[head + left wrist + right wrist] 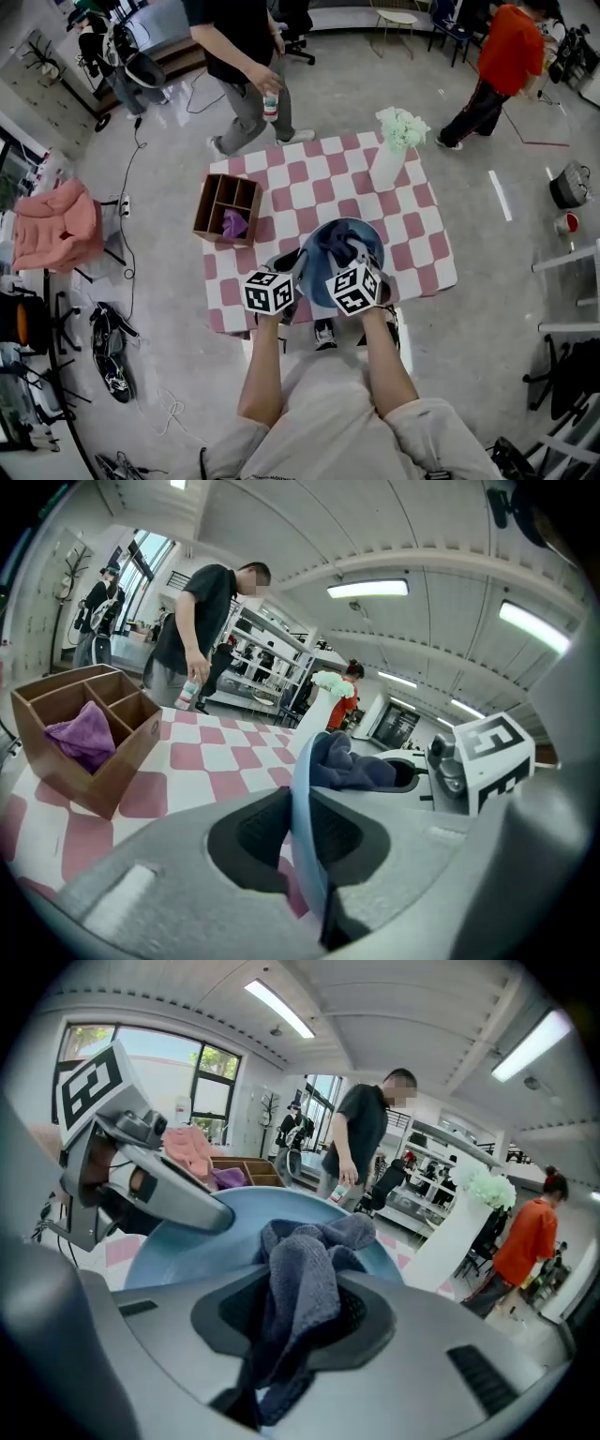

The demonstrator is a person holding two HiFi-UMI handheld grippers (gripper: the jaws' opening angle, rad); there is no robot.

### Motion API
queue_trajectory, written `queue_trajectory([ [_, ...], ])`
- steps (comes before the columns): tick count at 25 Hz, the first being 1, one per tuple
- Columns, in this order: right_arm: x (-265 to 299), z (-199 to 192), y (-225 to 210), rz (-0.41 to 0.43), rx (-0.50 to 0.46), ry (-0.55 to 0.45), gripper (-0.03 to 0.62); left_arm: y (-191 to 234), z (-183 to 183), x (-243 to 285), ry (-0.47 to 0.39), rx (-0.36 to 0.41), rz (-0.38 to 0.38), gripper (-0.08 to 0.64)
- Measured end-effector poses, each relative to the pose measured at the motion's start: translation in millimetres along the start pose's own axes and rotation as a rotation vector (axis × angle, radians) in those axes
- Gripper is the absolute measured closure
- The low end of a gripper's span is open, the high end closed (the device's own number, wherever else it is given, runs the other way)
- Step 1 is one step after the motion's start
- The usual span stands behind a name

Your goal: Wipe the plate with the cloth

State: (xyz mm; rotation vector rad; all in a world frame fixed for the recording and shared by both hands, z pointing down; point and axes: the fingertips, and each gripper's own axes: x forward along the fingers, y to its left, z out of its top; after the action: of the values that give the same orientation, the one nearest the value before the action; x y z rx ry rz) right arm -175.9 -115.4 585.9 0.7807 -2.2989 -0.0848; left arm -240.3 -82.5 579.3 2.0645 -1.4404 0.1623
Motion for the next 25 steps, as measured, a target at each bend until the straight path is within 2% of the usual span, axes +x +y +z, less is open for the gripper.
queue_trajectory([
  [3,2.8,1.8,15.8,0.033,-0.029,0.002,0.471,-3.0,-0.3,9.2,0.013,0.015,-0.006,0.518],
  [6,3.5,-6.9,26.0,0.057,-0.045,0.016,0.471,-6.1,-5.8,22.3,0.019,-0.005,-0.026,0.518],
  [10,2.0,-35.0,33.8,0.074,0.0,0.064,0.471,-4.9,-15.8,36.8,0.038,-0.051,-0.045,0.518],
  [13,-4.7,-69.5,40.2,0.072,0.041,0.133,0.471,-4.7,-26.3,48.4,0.063,-0.057,-0.048,0.518],
  [16,-15.1,-110.7,37.4,0.042,0.099,0.196,0.471,-4.7,-34.9,66.1,0.086,-0.079,-0.055,0.518],
  [19,-32.2,-141.7,25.8,-0.015,0.187,0.231,0.471,-5.1,-43.7,82.3,0.11,-0.142,-0.061,0.518],
  [25,-72.6,-158.7,-8.9,-0.116,0.312,0.191,0.471,-8.2,-59.7,105.1,0.162,-0.21,-0.006,0.526],
])
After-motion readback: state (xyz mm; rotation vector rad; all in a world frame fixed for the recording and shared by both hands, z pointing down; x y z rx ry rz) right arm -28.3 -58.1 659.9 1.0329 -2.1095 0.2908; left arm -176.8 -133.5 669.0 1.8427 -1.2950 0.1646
